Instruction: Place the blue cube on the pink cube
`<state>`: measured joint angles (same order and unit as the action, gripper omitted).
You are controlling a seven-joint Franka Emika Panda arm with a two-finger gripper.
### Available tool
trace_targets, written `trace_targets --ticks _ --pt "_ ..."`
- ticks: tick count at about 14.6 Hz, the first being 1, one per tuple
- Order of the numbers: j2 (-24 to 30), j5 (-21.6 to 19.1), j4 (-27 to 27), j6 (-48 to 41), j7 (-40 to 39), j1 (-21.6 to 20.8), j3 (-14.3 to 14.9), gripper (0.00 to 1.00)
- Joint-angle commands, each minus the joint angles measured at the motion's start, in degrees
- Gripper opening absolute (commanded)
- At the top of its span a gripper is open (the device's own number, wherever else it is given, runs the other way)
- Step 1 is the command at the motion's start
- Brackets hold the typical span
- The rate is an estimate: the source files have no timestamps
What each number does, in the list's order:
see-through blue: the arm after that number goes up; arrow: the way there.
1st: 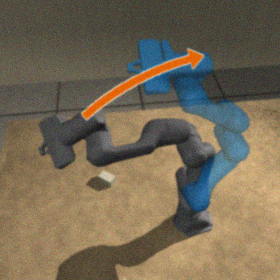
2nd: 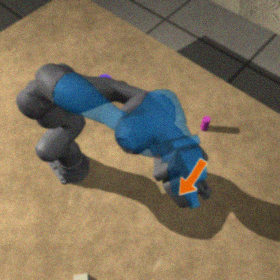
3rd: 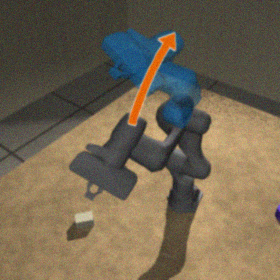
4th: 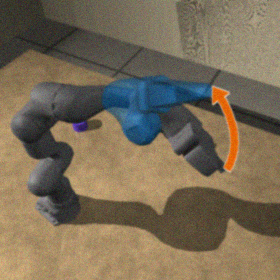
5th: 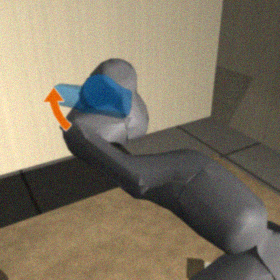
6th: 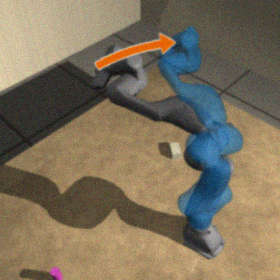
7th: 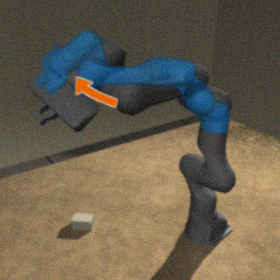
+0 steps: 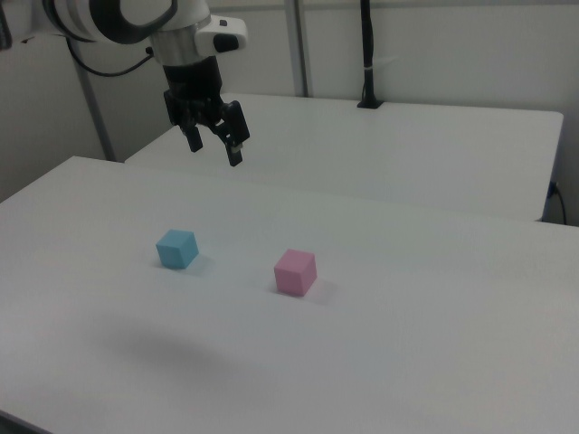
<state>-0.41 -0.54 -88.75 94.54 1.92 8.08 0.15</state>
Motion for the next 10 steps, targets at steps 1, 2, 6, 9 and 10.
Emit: trace_targets --ticks 1,2,6,9,10 --pt "-0.12 0.7 4.68 -5.27 -9.46 0.09 0.38 1.0" --pt "-0.12 0.71 4.9 -5.51 -9.47 0.09 0.38 1.0" --pt "-0.03 0.62 5.34 -5.42 -4.92 0.09 0.73 1.0" --pt "-0.12 0.62 5.34 -5.33 -4.82 0.18 1.17 1.0" --pt "-0.12 0.54 5.34 -5.33 -4.73 0.09 1.43 1.0"
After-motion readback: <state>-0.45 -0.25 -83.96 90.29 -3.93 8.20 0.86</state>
